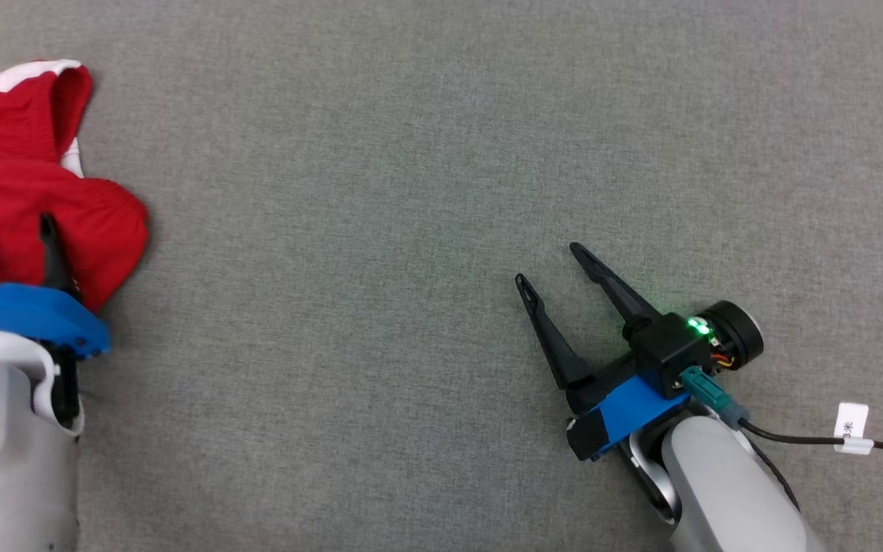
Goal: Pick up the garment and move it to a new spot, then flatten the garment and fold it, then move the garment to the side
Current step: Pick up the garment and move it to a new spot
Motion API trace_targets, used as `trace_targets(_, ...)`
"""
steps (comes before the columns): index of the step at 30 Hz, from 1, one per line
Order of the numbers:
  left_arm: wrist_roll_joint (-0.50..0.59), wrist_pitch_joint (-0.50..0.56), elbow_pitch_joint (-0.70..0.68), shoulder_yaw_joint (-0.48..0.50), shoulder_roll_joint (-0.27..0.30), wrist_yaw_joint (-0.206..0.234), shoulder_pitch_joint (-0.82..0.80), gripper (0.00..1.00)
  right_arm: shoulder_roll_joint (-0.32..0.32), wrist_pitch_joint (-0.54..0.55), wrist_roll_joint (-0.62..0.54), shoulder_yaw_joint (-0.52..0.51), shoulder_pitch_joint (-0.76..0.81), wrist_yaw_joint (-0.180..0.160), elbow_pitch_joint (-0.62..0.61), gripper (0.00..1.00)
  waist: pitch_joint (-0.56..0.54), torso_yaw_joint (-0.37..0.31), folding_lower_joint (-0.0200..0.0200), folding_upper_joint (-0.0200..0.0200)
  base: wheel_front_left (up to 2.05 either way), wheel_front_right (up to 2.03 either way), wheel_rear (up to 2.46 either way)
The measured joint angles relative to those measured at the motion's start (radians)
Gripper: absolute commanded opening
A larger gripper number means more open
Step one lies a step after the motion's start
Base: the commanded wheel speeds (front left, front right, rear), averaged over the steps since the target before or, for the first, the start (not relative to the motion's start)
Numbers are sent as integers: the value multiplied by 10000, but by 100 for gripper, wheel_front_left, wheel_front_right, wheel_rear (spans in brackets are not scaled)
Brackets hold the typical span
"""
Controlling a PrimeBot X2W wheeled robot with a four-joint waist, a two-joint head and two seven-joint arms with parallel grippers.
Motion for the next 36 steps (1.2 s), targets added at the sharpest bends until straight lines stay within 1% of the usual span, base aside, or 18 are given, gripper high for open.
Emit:
trace_targets(3, 56, 213, 577, -205, 334, -50, -829, 100, 12, -2, -65, -52, -95, 2, -132, 100, 261, -124, -2, -1, 0, 0, 0)
trace_targets(6, 144, 504, 993, -468, 412, -73, -1416, 100, 38, -17, -81, -59, -149, 8, -215, 100, 433, -202, -3, -3, 0, 0, 0)
trace_targets(12, 94, 1724, 2151, -598, 648, -92, -2033, 100, 59, -25, -13, -33, -244, 10, -268, 100, 589, -314, -4, -5, 0, 0, 0)
trace_targets(13, 88, 1956, 2303, -623, 669, -90, -2148, 85, 58, -25, 29, -31, -266, 10, -251, 100, 591, -329, -4, -5, 0, 0, 0)
trace_targets(14, 52, 2104, 2399, -614, 663, -92, -2219, 57, 58, -25, 50, -40, -287, 10, -226, 100, 584, -335, -4, -6, 0, 0, 0)
trace_targets(15, -2, 2201, 2460, -621, 642, -92, -2253, 42, 58, -27, 63, -50, -301, 10, -201, 100, 562, -335, -4, -6, 0, 0, 0)
trace_targets(16, -15, 2355, 2523, -639, 619, -96, -2285, 0, 56, -25, 100, -54, -304, 10, -171, 100, 528, -337, -4, -5, 0, 0, 0)
trace_targets(20, -119, 2483, 2671, -681, 608, -134, -2333, 0, 50, -25, 226, -75, -341, 10, -13, 100, 350, -330, -3, -5, 0, 0, 0)
trace_targets(23, -96, 2069, 2652, -775, 650, -136, -2300, 0, 33, -23, 332, -119, -348, 8, 125, 100, 161, -332, -2, -4, 0, 0, 0)
trace_targets(28, -56, 1068, 2240, -961, 734, -136, -2489, 0, -4, -15, 702, -167, -297, 2, 268, 100, -246, -355, -1, -4, 0, 0, 0)
trace_targets(33, 40, 449, 1666, -1547, 600, -161, -2804, 0, -8, -13, 1101, -151, -151, 0, 305, 100, -705, -529, -2, -4, 0, 0, 0)
trace_targets(36, 52, 267, 1114, -2180, 328, -188, -2847, 0, -8, -13, 1287, -173, -43, 0, 284, 100, -965, -734, -3, -4, 0, 0, 0)
